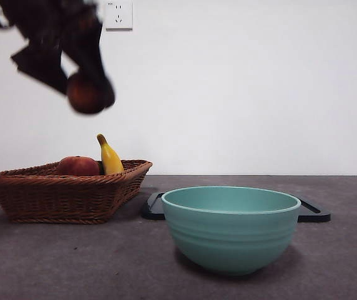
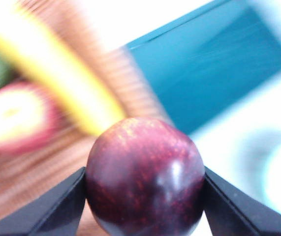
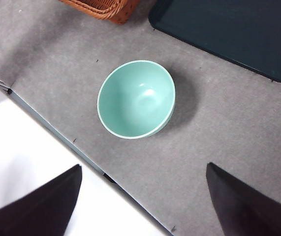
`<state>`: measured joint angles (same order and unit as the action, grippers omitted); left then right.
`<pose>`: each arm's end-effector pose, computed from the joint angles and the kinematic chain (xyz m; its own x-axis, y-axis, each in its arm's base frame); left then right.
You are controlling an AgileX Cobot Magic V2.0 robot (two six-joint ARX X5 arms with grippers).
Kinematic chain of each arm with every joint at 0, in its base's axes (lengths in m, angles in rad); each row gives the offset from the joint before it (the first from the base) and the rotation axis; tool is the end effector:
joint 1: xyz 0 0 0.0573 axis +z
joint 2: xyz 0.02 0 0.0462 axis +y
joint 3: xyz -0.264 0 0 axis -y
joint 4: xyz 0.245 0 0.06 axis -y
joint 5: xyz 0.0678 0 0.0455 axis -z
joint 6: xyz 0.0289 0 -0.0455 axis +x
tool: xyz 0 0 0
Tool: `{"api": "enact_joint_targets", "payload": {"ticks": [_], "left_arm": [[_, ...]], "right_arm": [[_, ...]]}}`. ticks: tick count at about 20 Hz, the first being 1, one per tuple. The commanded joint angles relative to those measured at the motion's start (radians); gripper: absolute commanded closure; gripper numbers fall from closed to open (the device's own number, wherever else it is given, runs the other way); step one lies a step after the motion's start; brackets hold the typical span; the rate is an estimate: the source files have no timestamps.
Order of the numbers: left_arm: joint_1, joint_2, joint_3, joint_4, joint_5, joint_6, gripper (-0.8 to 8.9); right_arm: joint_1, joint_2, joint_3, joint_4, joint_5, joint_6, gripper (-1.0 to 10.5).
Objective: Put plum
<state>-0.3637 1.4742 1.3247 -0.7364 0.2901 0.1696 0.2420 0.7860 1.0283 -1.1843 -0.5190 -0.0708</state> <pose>0.2832 -0.1166 0.3152 0.4648 -0.4830 -0.7421 0.6248 0.7727 -0.1116 0.1048 0.0406 0.3322 0.3770 0.6039 -0.7022 -0.5456 0.7575 0.3585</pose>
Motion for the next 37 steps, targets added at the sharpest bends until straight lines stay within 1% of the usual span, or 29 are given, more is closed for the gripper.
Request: {"api": "enact_joint_targets", "payload": {"ticks": [1,4,7,11,13,17,19,20,27,30,37], "left_arm": [[-0.074,-0.061,0.023,-0.031,0.062,-0.006,5.11],[-0.22,-0.09,0.023,-0.052,0.063,-0.006,5.11],[-0.332,-0.046,0.023,-0.044,0.062,-0.005,5.11],[-0.425,0.063,0.023,-0.027,0.056,0.003,5.11],[-0.459,0.128,0.023,-0.018,0.037,0.019,5.11],[-0.509,0.243,0.023,0.026,0.013,0.032,5.11],[-0.528,0.285,0.023,0.043,-0.023,0.051,5.11],[-0.539,0.302,0.023,0.053,-0.05,0.056,5.11],[-0.58,0.376,0.023,0.089,-0.121,0.117,5.11],[-0.588,0.407,0.023,0.079,-0.127,0.126,5.11],[-0.601,0.41,0.023,0.076,-0.134,0.142,4.91]], "right_arm": [[0.005,0.006,0.021,0.021,0.003,0.011,5.4],[0.005,0.006,0.021,0.031,0.003,0.011,5.4],[0.005,0.005,0.021,0.032,0.003,0.011,5.4],[0.005,0.005,0.021,0.032,0.003,0.011,5.4],[0.005,0.005,0.021,0.032,0.003,0.011,5.4],[0.005,0.004,0.021,0.032,0.003,0.011,5.4],[0.005,0.004,0.021,0.032,0.003,0.011,5.4],[0.005,0.004,0.021,0.032,0.003,0.011,5.4],[0.005,0.004,0.021,0.032,0.003,0.011,5.4],[0.005,0.004,0.021,0.032,0.003,0.011,5.4],[0.005,0.004,0.021,0.032,0.003,0.011,5.4]]}}
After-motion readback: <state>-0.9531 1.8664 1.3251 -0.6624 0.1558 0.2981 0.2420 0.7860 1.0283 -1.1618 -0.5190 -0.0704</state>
